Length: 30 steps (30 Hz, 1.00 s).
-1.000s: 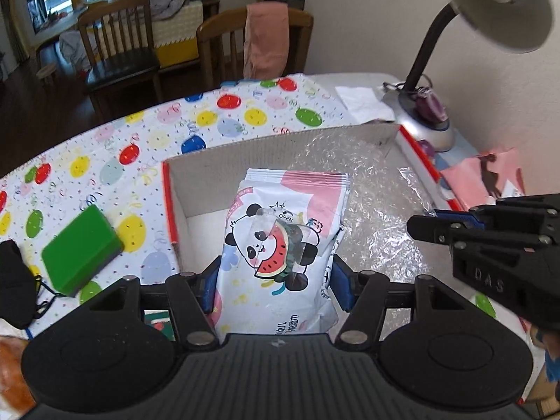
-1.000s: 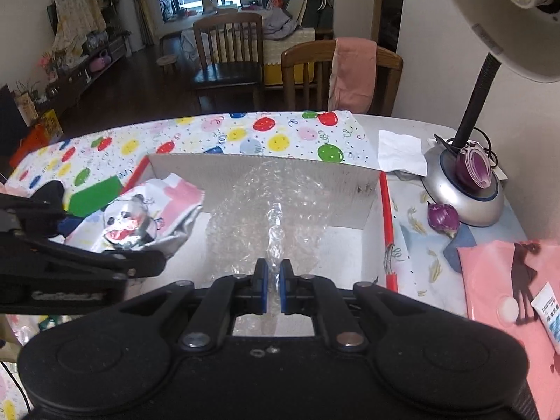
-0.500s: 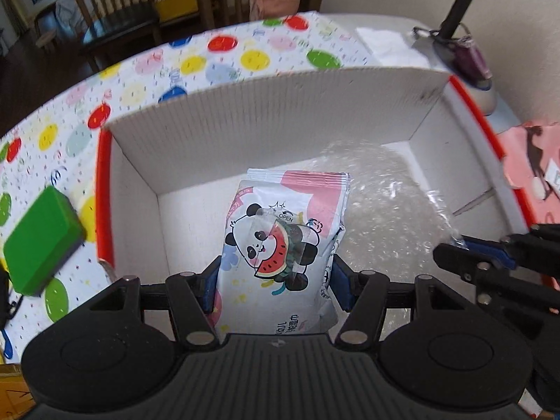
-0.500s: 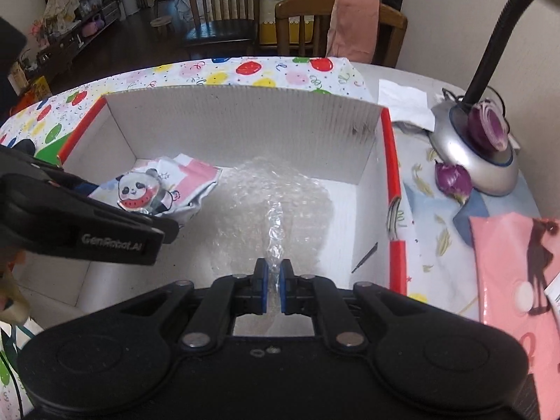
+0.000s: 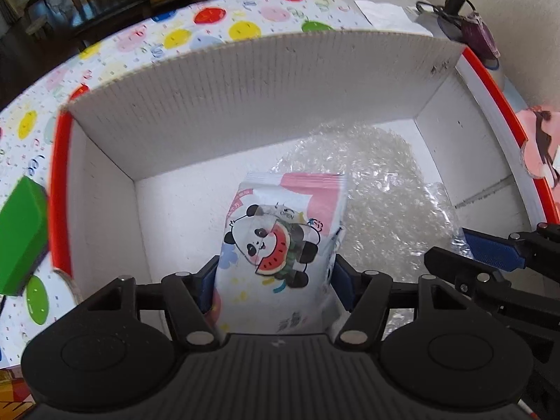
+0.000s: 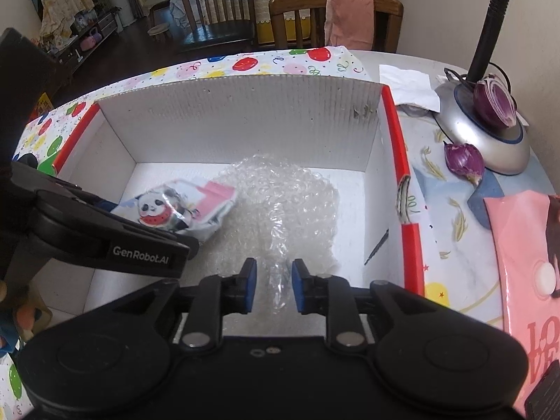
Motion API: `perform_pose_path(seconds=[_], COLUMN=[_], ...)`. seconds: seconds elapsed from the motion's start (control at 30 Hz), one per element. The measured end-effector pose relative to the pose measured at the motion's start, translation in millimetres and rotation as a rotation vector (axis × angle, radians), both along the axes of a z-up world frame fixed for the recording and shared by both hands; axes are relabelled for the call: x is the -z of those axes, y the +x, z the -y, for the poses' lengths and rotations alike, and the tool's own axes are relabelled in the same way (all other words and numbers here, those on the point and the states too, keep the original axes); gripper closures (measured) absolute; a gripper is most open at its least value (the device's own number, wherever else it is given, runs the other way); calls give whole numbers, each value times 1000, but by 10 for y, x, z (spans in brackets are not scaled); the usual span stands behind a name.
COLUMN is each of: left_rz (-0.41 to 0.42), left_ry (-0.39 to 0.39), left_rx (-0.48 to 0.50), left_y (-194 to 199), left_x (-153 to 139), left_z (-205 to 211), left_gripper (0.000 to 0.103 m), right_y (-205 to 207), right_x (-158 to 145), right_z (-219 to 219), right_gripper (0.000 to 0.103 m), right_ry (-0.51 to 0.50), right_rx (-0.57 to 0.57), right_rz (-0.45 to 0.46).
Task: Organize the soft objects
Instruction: 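Lower panda bag into box, open left tool while right tool releases bubble wrap, then withdraw both open tools from the box back toward the table items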
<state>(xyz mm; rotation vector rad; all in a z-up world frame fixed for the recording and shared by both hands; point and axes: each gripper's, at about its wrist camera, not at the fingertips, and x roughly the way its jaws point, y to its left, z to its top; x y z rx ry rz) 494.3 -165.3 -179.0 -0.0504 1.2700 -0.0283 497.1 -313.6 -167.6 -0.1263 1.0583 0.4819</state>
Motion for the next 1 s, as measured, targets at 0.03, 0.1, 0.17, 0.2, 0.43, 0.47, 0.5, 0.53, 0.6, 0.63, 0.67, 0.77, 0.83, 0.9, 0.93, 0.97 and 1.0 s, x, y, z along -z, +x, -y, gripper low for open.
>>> perform_pose_path(seconds=[0.03,0.1,0.17,0.2,0.43,0.47,0.5,0.53,0.6,0.63,0.67,0.77,0.83,0.9,0.93,0.97,1.0], left_rz=[-13,-29,-15,-8,72,89,106,122,150,166,181,219,246,270,282,295,306], left_ry=[-10,-17,-11,-5,-27,-19,-15,-15,-10,-6,-2,3,-4,-11,-16,-20,-20], left_rx=[6,19,23,22,30,29,27,28,26,27,31,38,39,42,45,46,44], left_y=[17,27,14,10,-100,-135,-171,-208,-284,-322,-360,-461,-553,-644,-693,-740,-792], left_x=[17,35,11,-8,-224,-263,-299,-338,-412,-448,-490,-607,-702,-782,-825,-861,-895], left_z=[-1,9,20,23,11,14,10,4,-14,-17,-17,-19,-31,-50,-61,-78,-98], left_gripper=[37,28,22,22,22,22,22,22,22,22,22,22,22,22,22,22,22], right_y=[-1,-17,-35,-45,-166,-187,-206,-224,-263,-284,-308,-390,-455,-529,-570,-609,-652], right_x=[0,-9,-32,-47,-226,-253,-279,-305,-355,-383,-412,-508,-567,-620,-648,-675,-703], right_z=[2,-5,-5,-2,34,41,41,42,46,50,55,72,87,93,96,90,87], right_gripper=[78,72,70,68,57,57,57,57,57,56,56,56,56,54,54,52,51], right_ry=[2,1,3,5,34,39,43,45,52,55,59,66,75,84,87,87,88], right_rx=[-3,-11,-14,-17,-31,-33,-33,-33,-34,-34,-32,-26,-23,-23,-28,-28,-31], right_rz=[-1,2,9,11,44,47,51,56,65,71,79,110,121,131,136,144,152])
